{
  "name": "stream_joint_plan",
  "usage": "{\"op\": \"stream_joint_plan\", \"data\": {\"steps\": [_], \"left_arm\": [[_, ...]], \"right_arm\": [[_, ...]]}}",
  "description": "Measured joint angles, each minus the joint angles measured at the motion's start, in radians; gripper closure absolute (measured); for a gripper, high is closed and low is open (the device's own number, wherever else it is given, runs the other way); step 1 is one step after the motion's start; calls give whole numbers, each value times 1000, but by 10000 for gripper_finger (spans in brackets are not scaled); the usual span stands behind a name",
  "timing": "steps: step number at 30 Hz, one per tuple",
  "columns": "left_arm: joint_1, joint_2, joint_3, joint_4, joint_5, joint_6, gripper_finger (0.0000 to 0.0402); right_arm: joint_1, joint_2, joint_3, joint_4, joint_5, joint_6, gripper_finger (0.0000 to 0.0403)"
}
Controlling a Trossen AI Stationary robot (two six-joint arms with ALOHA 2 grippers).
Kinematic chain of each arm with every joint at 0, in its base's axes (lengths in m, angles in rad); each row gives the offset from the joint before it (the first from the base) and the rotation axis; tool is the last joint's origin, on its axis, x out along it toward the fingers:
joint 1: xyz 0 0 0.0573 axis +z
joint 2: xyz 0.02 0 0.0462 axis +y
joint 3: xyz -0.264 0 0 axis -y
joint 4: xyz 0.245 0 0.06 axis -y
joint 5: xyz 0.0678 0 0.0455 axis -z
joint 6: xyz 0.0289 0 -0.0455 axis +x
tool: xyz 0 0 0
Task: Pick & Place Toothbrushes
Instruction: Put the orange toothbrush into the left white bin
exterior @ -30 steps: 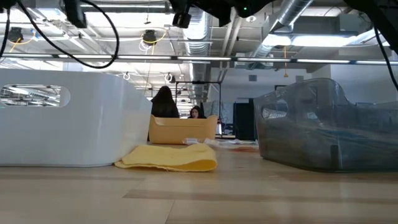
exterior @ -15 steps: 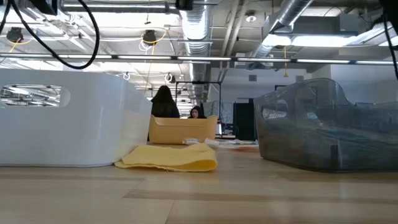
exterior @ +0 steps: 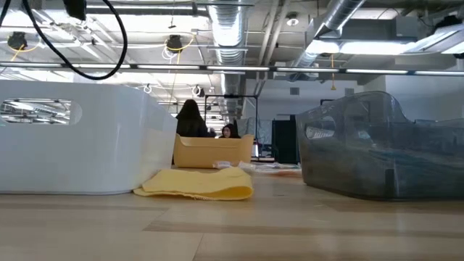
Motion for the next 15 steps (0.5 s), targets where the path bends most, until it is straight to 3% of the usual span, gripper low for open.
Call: {"op": "stream_joint_plan", "data": {"steps": [7,15], "left_arm": [[58,17,101,-107,31,14,393],[285,192,383,-124,421,211,393]], "right_arm": [[-9,-157,0,-136,12,-138,148],[-57,-292,0,-140,12,-203,148]]}}
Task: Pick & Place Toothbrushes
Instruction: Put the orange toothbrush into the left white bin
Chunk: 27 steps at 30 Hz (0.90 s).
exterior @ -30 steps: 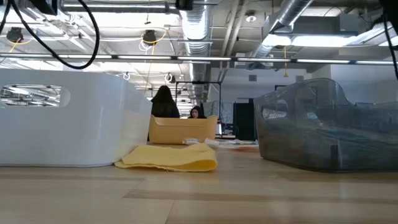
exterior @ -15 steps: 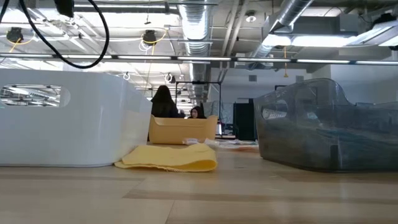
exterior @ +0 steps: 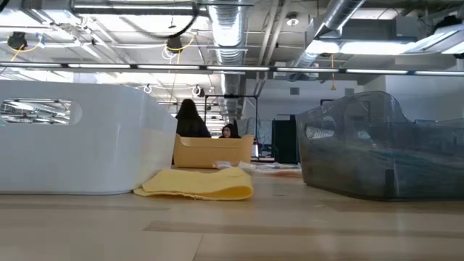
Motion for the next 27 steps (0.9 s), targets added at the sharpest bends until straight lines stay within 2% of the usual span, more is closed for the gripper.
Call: {"op": "stream_joint_plan", "data": {"steps": [2,4,9,11,16,19,27], "left_arm": [[62,35,88,-29,99,29,393],[115,50,168,-145,175,21,393],[210,54,341,-718,317,-228,393],[228,54,378,-887,352,-330,393],[230,43,382,-1102,398,-541,393],[197,42,382,-1235,387,-669,393],[53,42,381,-1542,278,-1015,393]], "right_arm": [[-14,-15,0,-4,-1,0,148],[-21,-25,0,-17,-1,0,148],[-24,-23,0,-40,-1,0,148],[-23,-22,-8,-45,-1,0,148],[-16,-22,-64,-45,-1,1,148],[-16,-23,-108,-35,-1,1,148],[-16,-21,-230,24,-1,28,148]]}}
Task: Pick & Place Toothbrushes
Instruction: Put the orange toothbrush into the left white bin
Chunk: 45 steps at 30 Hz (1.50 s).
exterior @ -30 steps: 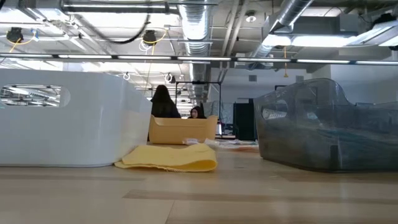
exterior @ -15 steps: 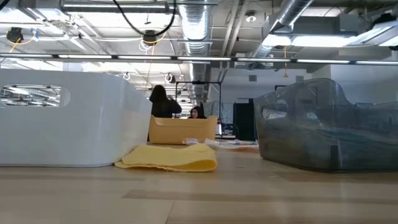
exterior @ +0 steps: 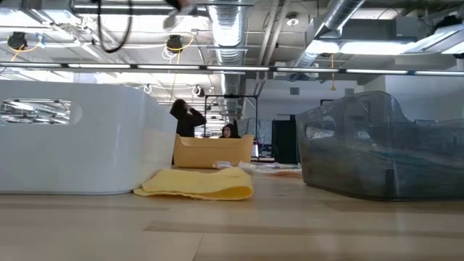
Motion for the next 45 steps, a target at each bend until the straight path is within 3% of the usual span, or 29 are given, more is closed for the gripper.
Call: {"op": "stream_joint_plan", "data": {"steps": [4,8,23,36,45], "left_arm": [[-62,0,-31,-82,-2,-158,393],[-81,5,-87,-75,34,-208,393],[-34,15,-255,-43,228,-240,393],[-17,15,-332,12,323,-245,393],[17,15,-382,44,331,-245,393]], "right_arm": [[0,0,-35,24,0,2,148],[0,-1,-55,75,0,2,148],[0,-1,-57,95,0,-1,148],[0,-1,-57,93,0,-1,148],[0,-1,-57,93,0,-1,148]]}}
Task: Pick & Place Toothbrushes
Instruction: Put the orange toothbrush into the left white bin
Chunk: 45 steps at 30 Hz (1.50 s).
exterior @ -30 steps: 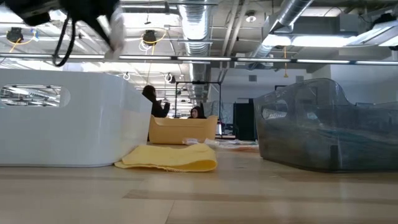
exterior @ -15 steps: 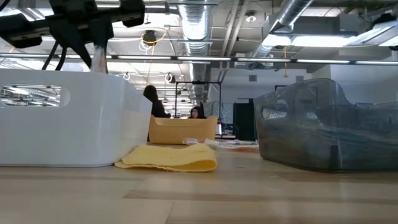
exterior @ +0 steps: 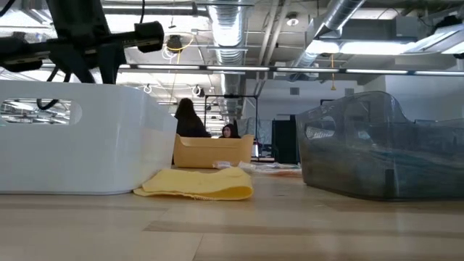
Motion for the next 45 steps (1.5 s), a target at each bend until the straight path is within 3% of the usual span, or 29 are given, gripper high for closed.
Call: {"op": "stream_joint_plan", "data": {"steps": [4,11,26,35,40,45], "left_arm": [[14,0,-20,1,4,4,389],[13,0,-54,26,104,10,337],[-24,0,-54,95,44,33,241],[-64,-18,-18,114,-174,106,243],[-64,-79,-3,149,-372,198,247],[-56,-173,-3,231,-616,401,248]], "right_arm": [[0,0,0,0,0,0,148],[0,0,0,0,0,0,148],[0,35,0,-6,-3,-60,148],[-4,33,0,-6,-3,-232,148],[-24,33,0,-5,-1,-257,148],[-52,48,1,2,5,-261,148]]}}
